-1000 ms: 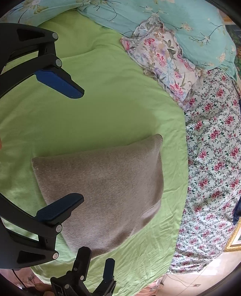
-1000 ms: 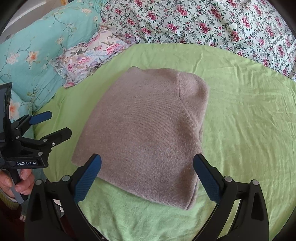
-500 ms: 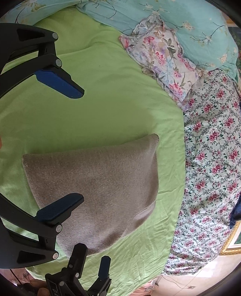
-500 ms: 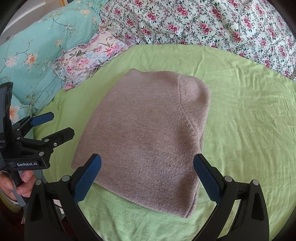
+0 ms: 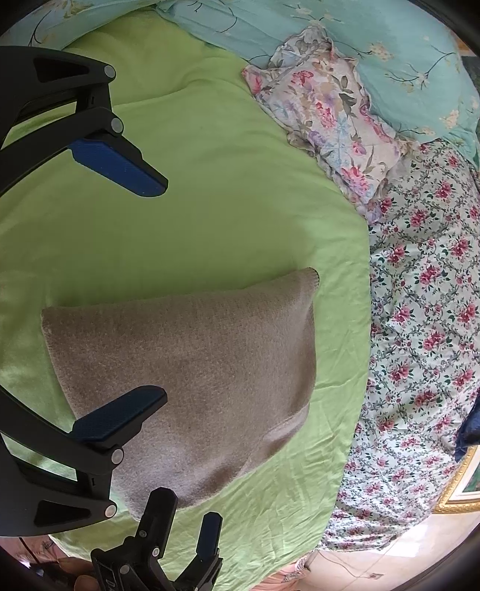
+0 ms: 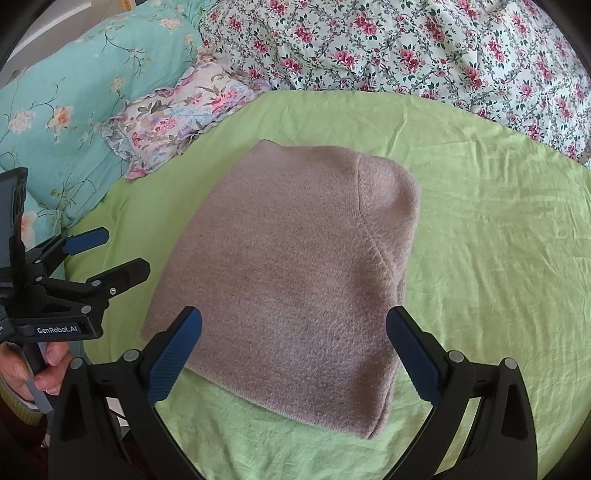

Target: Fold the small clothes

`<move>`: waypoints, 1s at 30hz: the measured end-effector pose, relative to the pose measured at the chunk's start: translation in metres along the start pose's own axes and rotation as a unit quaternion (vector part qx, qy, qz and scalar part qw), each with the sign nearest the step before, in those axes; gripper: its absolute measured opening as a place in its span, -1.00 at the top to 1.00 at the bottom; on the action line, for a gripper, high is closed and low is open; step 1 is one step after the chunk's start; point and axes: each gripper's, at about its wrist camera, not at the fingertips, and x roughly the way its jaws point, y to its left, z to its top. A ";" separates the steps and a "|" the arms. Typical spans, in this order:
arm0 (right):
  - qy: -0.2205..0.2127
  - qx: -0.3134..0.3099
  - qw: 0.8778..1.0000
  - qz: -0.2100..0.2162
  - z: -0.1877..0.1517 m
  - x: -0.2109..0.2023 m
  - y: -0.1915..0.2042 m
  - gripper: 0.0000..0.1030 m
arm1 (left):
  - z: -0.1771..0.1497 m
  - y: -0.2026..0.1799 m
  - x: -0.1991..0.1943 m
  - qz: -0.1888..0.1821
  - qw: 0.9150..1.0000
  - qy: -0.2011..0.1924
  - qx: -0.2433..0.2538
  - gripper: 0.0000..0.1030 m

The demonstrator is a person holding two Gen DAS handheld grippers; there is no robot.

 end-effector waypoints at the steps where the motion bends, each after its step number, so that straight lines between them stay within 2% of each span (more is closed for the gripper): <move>1: 0.000 -0.001 1.000 0.000 0.000 0.000 0.000 -0.94 | 0.000 0.000 0.000 0.000 1.000 0.001 -0.001 -0.99; 30: -0.002 0.009 1.000 -0.022 -0.002 -0.005 -0.007 -0.95 | -0.002 0.001 0.000 0.006 1.000 0.004 0.000 -0.99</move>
